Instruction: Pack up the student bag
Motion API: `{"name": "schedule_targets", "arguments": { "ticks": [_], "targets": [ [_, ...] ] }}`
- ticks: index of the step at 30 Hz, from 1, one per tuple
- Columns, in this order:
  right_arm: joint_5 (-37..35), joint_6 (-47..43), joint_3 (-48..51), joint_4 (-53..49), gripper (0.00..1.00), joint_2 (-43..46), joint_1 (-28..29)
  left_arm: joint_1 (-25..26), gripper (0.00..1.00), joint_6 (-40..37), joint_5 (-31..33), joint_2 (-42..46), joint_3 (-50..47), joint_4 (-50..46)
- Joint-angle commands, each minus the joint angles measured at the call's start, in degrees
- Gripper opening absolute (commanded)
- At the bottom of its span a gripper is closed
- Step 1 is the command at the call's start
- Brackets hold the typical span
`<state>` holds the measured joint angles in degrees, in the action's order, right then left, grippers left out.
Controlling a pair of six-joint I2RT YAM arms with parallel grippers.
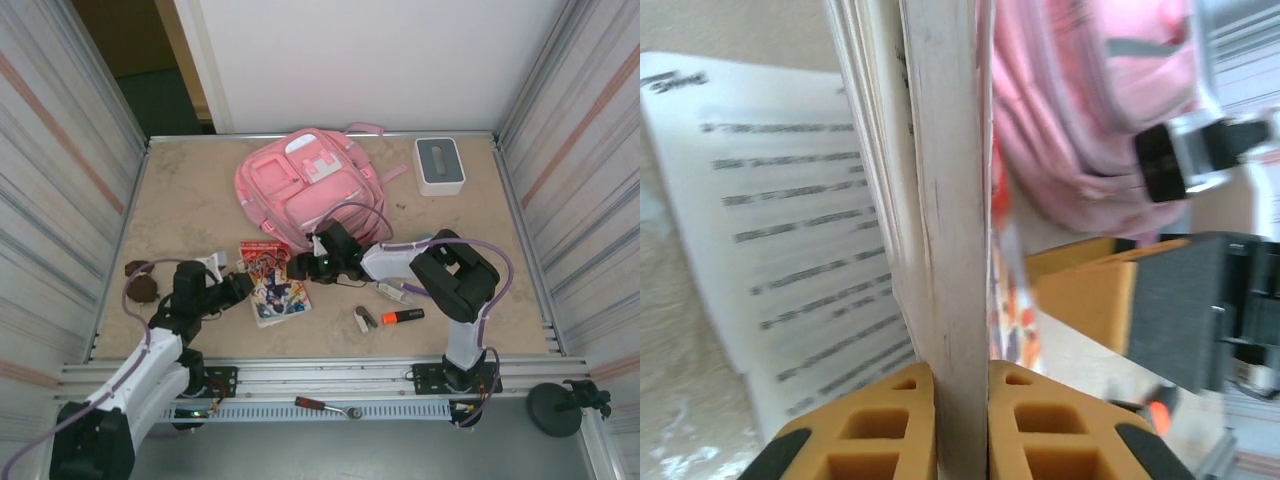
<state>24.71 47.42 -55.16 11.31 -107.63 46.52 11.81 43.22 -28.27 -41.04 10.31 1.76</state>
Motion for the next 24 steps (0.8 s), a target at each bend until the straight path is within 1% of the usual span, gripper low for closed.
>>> {"name": "schedule_targets", "arguments": {
  "ticks": [1, 6, 9, 15, 19, 20, 21, 22, 24],
  "targets": [
    [5.57, 0.75, 1.99, 3.98, 0.64, 1.62, -0.98, -2.58, 0.0, 4.2, -9.46, 3.56, -1.42, 9.03],
    [8.68, 3.97, 3.32, 9.98, 0.65, 1.28, -1.26, -4.62, 0.0, 10.53, -14.14, 2.3, -3.93, 18.89],
    [10.45, 6.02, 3.71, 13.3, 0.66, 0.38, -1.26, -5.06, 0.0, 14.71, -16.07, 2.3, -3.86, 24.07],
    [13.54, 11.29, 5.44, 22.07, 0.67, 0.33, -1.84, -5.13, 0.0, 17.51, -17.86, 3.12, 0.46, 25.58],
    [15.79, 15.73, 6.16, 28.64, 0.67, 1.0, -2.04, -5.22, 0.0, 20.41, -18.61, 1.4, 0.69, 30.34],
    [16.34, 17.11, 6.28, 30.57, 0.66, 1.11, -2.13, -5.29, 0.0, 20.7, -18.65, 0.85, 0.61, 31.21],
    [16.81, 18.4, 6.39, 32.38, 0.62, 1.14, -2.13, -5.27, 0.0, 20.54, -18.6, 0.42, 0.59, 31.3],
    [17.1, 19.09, 6.59, 33.88, 0.58, 1.3, -2.21, -5.37, 0.0, 19.95, -18.23, 0.11, 0.55, 30.82],
    [17.47, 22.58, 7.23, 36.46, 0.46, 1.98, -2.51, -5.81, 0.0, 17.82, -17.12, -0.48, 0.51, 27.53]
  ]
}}
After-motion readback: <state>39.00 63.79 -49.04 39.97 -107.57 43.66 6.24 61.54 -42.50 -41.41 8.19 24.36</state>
